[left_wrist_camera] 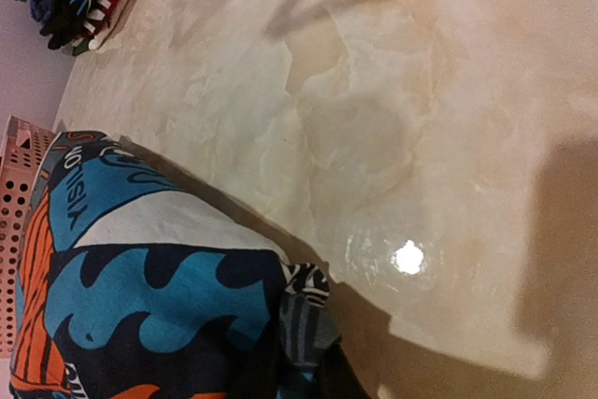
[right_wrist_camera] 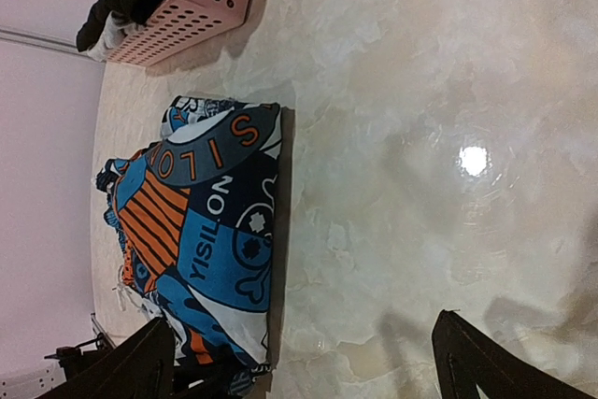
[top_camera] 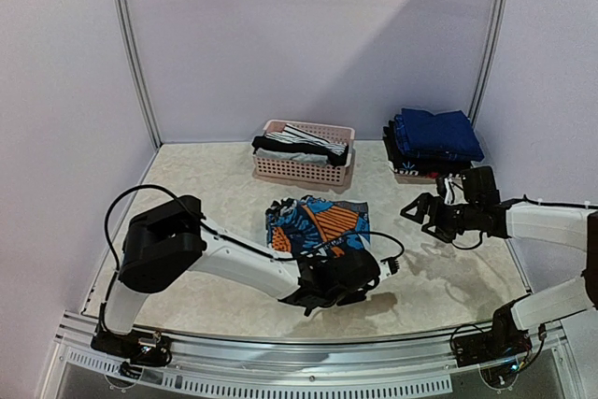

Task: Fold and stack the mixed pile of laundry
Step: Pick up the square-folded shorts from the center of the board, then pass from the left arm to the right, then place the square-folded shorts at the corner of the board.

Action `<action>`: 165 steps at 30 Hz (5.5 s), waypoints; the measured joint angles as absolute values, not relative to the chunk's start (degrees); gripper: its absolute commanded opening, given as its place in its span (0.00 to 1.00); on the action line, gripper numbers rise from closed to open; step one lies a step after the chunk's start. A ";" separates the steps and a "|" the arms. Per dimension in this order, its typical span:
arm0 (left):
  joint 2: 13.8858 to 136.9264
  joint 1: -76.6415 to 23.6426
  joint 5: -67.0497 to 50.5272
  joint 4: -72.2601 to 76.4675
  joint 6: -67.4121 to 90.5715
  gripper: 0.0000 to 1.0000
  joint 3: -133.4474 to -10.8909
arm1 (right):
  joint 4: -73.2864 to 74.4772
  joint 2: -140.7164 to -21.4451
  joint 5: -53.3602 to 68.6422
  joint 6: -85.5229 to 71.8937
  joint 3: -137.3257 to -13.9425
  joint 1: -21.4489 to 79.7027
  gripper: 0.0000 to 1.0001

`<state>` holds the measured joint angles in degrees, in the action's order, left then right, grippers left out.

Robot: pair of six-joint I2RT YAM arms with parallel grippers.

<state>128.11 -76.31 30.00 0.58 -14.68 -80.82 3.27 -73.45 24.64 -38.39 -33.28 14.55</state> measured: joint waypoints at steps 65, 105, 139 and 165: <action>115.04 -71.50 11.94 30.81 -3.14 0.00 -58.46 | -32.71 -102.80 44.51 -56.03 -36.64 28.25 0.89; 117.91 -72.93 8.97 30.39 -2.66 0.59 -61.49 | -20.40 -113.54 46.50 -51.07 -49.36 28.93 0.00; 107.90 -72.79 13.69 38.87 -0.91 0.99 -43.35 | 49.12 -103.44 10.00 -16.43 -86.17 20.80 0.00; 106.65 -72.73 14.90 40.86 3.07 0.96 -39.22 | 61.39 -125.56 6.33 -18.20 -126.48 18.48 0.00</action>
<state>106.65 -72.73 14.90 40.86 3.07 -39.22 61.39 -125.56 6.33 -18.20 -126.48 18.48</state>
